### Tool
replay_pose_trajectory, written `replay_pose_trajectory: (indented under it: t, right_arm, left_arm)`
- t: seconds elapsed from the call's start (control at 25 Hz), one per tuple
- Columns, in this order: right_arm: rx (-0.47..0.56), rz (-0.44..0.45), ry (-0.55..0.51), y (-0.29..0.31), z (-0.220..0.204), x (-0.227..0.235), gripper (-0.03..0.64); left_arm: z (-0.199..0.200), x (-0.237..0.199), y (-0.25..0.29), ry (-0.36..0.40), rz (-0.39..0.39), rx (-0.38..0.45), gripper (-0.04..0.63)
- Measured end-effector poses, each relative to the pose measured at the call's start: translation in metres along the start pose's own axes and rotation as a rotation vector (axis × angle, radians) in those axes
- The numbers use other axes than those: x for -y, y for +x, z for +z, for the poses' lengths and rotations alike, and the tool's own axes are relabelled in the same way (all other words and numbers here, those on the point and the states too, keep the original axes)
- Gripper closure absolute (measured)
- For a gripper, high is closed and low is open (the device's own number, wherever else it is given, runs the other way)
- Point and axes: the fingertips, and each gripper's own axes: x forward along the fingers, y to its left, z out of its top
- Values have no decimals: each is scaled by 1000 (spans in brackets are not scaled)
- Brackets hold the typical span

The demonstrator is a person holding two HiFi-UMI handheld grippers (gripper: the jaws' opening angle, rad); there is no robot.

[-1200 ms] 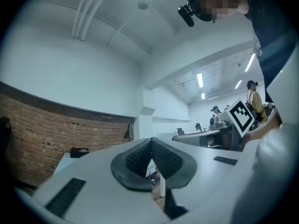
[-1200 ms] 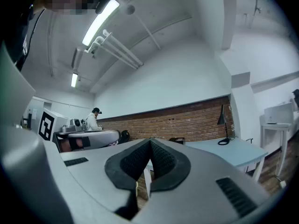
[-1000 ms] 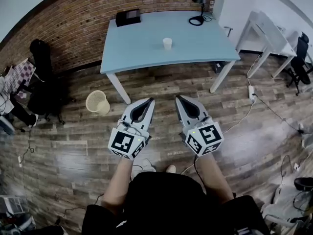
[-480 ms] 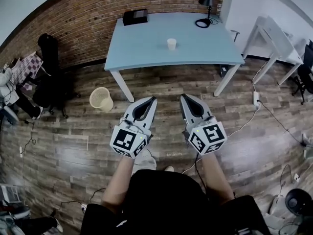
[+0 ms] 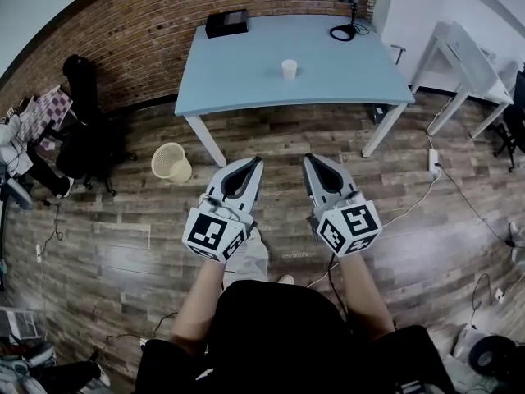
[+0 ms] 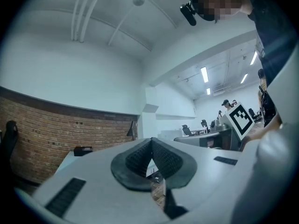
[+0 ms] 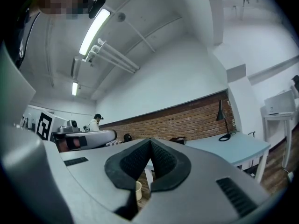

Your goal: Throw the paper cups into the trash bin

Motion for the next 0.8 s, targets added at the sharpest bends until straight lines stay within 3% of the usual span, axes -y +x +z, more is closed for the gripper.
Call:
replay_pose_trajectory:
  t: [0.36, 0.8]
  right_arm:
    - [-40, -14, -5, 34, -15, 15, 612]
    - [-65, -32, 7, 121, -22, 25, 612]
  left_arm:
    - [-19, -29, 26, -36, -25, -6, 586]
    - [-34, -107, 59, -86, -54, -37, 586]
